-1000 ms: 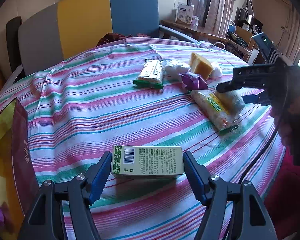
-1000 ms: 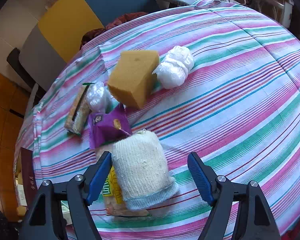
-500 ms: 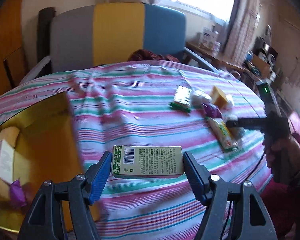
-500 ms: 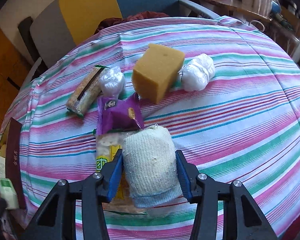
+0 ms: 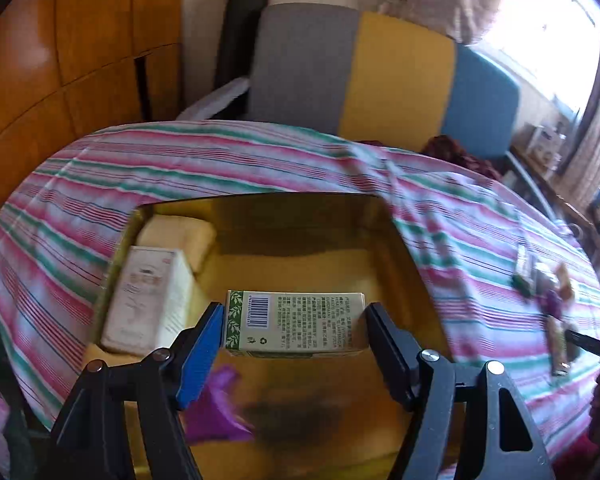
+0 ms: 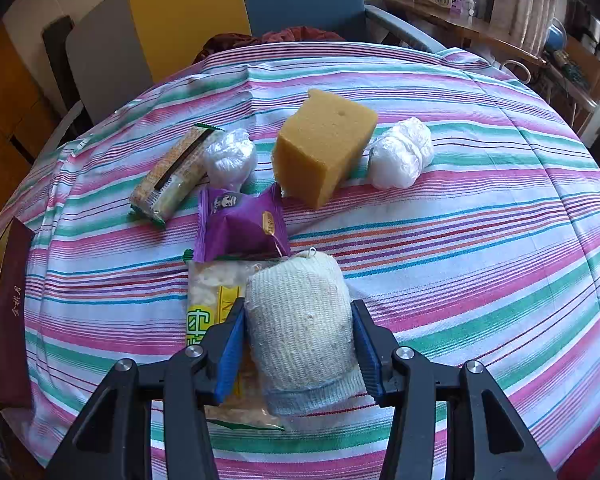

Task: Organize objects
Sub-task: 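Carry the green box into the tray with the left tool while the right tool grasps the gauze roll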

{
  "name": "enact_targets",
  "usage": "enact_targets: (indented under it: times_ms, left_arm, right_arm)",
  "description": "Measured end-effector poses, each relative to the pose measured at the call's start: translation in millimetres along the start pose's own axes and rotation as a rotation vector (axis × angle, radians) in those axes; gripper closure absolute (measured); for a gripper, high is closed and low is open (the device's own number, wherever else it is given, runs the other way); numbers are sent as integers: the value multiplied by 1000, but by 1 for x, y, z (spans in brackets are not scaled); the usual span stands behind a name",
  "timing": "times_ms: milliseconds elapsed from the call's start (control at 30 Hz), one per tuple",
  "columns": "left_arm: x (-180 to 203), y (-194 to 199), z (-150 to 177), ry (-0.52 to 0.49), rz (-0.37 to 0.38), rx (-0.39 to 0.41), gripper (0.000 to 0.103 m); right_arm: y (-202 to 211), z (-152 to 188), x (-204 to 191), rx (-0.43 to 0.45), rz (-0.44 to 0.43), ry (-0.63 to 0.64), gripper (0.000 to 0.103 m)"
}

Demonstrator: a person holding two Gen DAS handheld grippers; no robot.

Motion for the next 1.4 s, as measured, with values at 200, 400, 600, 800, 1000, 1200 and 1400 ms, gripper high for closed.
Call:
enact_targets:
  times_ms: [200,400,600,800,1000,1200,1400]
  left_arm:
    - [-14,-28,-18,-9,-58,-6,31]
    - [-16,-58,-38,-14,-104,-39,31]
    - [-16,-89,-57,-16,-121,-64,31]
    - [-14,-110,-64,-37,-149,-67,31]
    - [-21,-135,-72,-15,-194,-82,30]
    - [-25,-147,-76,8,-208,-97,27]
    - [-27,-133,-76,23,-181,-70,21]
  right_arm:
    - [-1,-1,-3,2,11,12,52]
    - [-2,0,-2,3,18,24,52]
    - [-3,-2,-3,3,20,28,52]
    - [-3,-2,-2,3,23,31,52]
    - [-4,-2,-4,5,33,43,52]
    - [-4,-2,-4,6,34,44,52]
    - [-3,-1,-3,6,34,44,52]
Point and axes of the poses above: each gripper's, at about its wrist camera, not at the fingertips, and y roughly against the way its jaws point, x to its right, z to its underside, the point moved 3 cm from there along -y, roughly the way its jaws point, and after that the axes turned 11 degrees about y, right-handed, at the moved point
